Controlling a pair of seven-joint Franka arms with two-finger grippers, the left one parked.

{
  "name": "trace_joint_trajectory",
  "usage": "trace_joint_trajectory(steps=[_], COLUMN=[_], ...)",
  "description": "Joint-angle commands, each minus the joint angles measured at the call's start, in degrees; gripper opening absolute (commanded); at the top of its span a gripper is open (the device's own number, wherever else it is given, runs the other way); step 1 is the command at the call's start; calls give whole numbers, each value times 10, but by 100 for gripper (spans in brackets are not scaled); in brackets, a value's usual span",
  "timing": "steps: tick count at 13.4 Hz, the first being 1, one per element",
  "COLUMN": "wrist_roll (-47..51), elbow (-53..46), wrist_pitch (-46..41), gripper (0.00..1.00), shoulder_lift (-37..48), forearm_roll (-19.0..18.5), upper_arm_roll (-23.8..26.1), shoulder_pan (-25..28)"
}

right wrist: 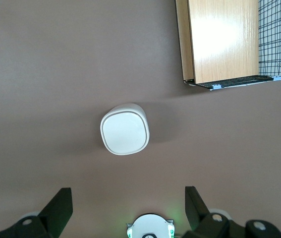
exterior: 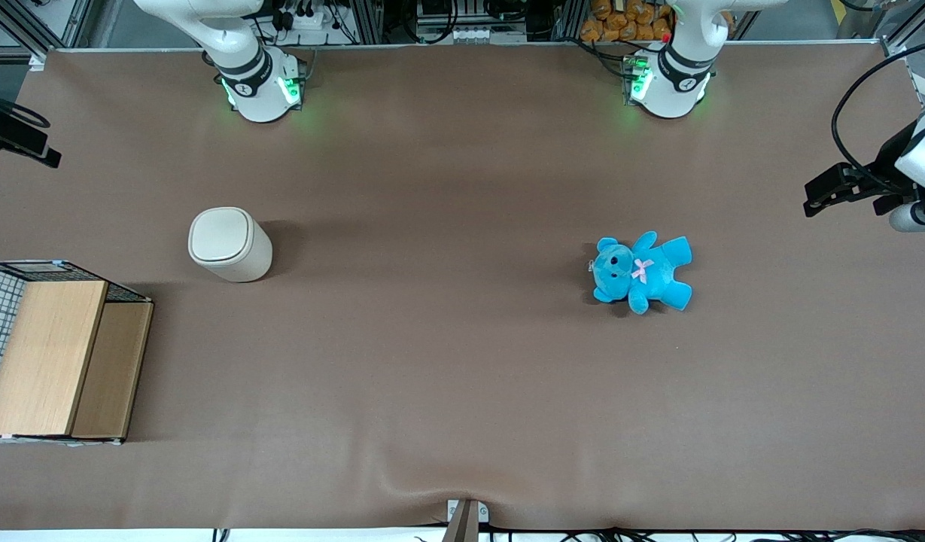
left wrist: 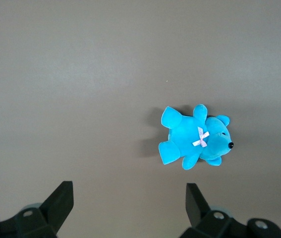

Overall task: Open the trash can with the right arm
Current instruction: 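Start moving the right gripper toward the white trash can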

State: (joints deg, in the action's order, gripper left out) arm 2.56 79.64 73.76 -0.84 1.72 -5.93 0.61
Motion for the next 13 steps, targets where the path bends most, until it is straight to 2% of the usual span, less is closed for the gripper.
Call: trace_joint_trajectory(steps=[1,9,10,11,12,13], wrist_roll=[5,19,18,17,14,13], elbow=[-2,-5,13,40,66,92], wrist_pitch=[-2,-34,-42,-42,-39,-29], gripper=[100,100,83,59,19,12], shoulder_lift=[2,-56,-59,-59,-59,-60], forearm_roll=[-11,-6,-1,7,15,15], upper_arm_roll=[-5,-6,-5,-5,-5,-5], shoulder_pan=[13,28,29,29,33,38])
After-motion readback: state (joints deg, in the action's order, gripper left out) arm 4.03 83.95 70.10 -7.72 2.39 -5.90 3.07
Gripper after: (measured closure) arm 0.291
